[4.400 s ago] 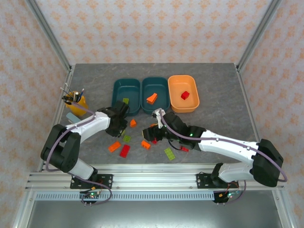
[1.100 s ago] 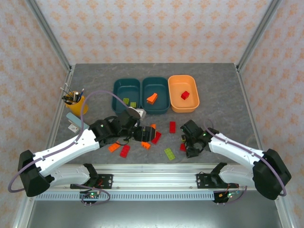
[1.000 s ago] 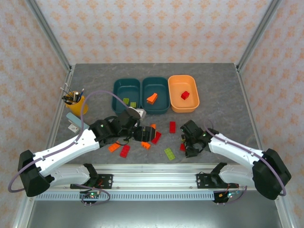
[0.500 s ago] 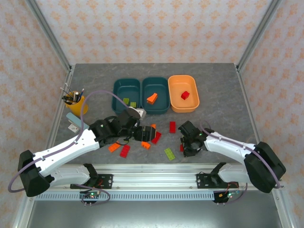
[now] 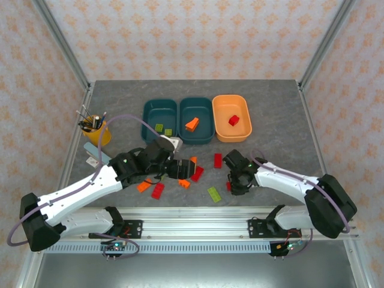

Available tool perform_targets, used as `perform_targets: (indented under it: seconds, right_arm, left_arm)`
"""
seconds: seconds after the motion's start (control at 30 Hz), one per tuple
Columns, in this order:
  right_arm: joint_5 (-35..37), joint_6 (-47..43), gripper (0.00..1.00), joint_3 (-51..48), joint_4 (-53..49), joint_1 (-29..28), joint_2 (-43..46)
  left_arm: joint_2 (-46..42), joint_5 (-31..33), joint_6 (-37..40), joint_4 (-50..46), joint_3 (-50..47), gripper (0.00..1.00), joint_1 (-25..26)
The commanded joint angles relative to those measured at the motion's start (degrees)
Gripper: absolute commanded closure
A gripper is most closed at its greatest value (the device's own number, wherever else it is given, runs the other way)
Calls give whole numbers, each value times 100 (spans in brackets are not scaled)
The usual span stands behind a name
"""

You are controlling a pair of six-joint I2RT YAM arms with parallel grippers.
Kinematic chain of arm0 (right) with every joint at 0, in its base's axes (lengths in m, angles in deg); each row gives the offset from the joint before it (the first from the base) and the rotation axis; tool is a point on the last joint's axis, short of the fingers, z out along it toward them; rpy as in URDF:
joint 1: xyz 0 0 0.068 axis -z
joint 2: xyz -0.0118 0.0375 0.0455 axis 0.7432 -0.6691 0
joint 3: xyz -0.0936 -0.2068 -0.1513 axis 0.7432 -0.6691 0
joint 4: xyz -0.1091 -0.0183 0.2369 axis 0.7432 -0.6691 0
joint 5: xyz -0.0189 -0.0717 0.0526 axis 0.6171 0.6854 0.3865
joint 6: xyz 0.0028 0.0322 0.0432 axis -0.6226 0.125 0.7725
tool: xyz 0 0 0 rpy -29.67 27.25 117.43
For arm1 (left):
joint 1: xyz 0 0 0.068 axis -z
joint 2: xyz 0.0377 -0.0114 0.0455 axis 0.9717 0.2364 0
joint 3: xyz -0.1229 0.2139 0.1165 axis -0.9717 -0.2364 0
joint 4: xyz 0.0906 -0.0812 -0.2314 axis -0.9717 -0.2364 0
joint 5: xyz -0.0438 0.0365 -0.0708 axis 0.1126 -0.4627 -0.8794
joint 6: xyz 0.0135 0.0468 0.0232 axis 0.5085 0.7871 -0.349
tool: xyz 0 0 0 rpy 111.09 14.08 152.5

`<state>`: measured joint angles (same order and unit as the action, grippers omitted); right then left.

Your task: Sort the legos into containers by color

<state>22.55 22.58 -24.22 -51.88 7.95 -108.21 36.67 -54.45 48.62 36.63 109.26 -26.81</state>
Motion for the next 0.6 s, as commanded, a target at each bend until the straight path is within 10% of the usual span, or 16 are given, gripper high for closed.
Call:
perform_targets:
  seconds: [0.0, 0.2, 0.57]
  right_arm:
    - [943, -667, 79, 859, -870, 32, 403]
    - [1367, -3339, 80, 2421, -1396, 985, 274]
    - [-372, -7781, 77, 5730, -1489, 2031, -3050]
  left_arm:
    - [-129, 138, -88, 54, 150, 15, 31]
    - [379, 256, -119, -34, 1116, 13, -89]
    - [1706, -237, -380, 253, 2293, 13, -1418]
